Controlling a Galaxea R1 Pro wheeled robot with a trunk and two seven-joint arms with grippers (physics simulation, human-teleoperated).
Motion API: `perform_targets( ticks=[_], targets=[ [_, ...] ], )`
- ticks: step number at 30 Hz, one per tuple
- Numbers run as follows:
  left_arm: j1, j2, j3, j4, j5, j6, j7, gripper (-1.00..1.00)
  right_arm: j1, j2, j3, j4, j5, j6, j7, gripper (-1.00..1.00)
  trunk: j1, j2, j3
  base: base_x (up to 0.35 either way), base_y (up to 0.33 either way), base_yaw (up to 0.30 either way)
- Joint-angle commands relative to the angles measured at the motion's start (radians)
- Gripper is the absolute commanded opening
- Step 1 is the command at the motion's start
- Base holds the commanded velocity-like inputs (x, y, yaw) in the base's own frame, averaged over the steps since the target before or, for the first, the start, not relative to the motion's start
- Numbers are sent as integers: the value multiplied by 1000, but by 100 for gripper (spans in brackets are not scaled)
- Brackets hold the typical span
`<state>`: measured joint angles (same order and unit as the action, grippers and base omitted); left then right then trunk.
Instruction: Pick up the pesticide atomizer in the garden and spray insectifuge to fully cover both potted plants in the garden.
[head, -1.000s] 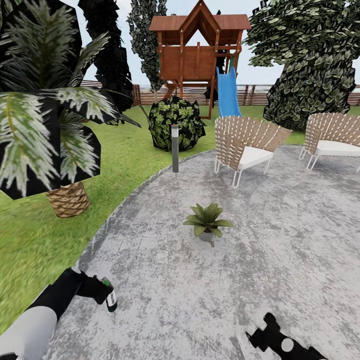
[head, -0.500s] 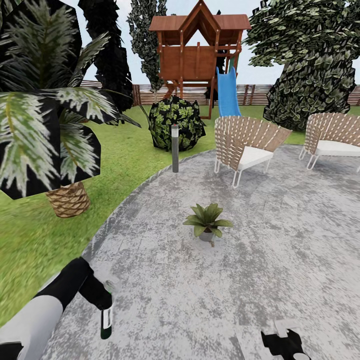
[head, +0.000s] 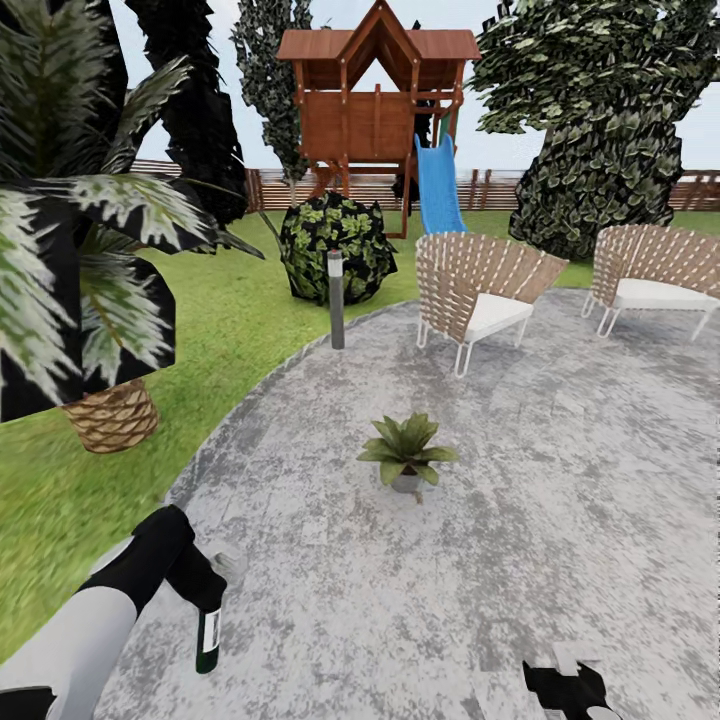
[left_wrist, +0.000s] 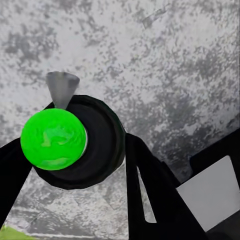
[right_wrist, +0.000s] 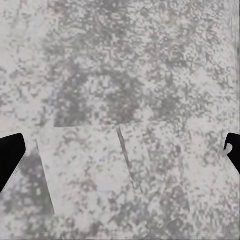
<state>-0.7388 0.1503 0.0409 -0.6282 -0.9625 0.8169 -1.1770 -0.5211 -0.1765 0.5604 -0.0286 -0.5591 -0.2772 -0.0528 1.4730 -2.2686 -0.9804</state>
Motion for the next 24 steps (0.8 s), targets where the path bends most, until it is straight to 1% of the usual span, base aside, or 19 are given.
perform_targets(
  ticks=[1,4,6,9,13,16,19,24],
  targets=[
    [1,0,5,-2,-9,7,-8,-100,0,0,9,0,-7,-1,-4,100,0,0,-1,324,120,-268],
    [2,0,4,-2,-10,7,-5,-100,0,0,9,0,-10,-1,-4,100,0,0,-1,325,121,-257],
    [2,1,4,-3,-11,7,-5,-100,0,0,9,0,-11,-2,-5,100,0,0,-1,325,122,-129],
    [3,5,4,-3,-12,6,-3,-100,0,0,8,0,-12,-2,-4,100,0,0,-1,326,129,-28],
    [5,4,4,-3,-14,4,-1,-100,0,0,8,0,-12,-2,-5,100,0,0,-1,327,120,-2],
    [6,2,4,-3,-15,3,0,-100,0,-5,7,1,-12,-2,-5,100,0,0,-1,335,31,0],
    [6,2,4,-4,-16,2,0,-100,0,-4,7,-1,-13,-2,-5,100,0,0,-1,337,6,-30],
    [6,2,3,-4,-17,2,0,-100,0,-5,7,-2,-13,-2,-5,100,0,0,2,338,1,-215]
  ],
)
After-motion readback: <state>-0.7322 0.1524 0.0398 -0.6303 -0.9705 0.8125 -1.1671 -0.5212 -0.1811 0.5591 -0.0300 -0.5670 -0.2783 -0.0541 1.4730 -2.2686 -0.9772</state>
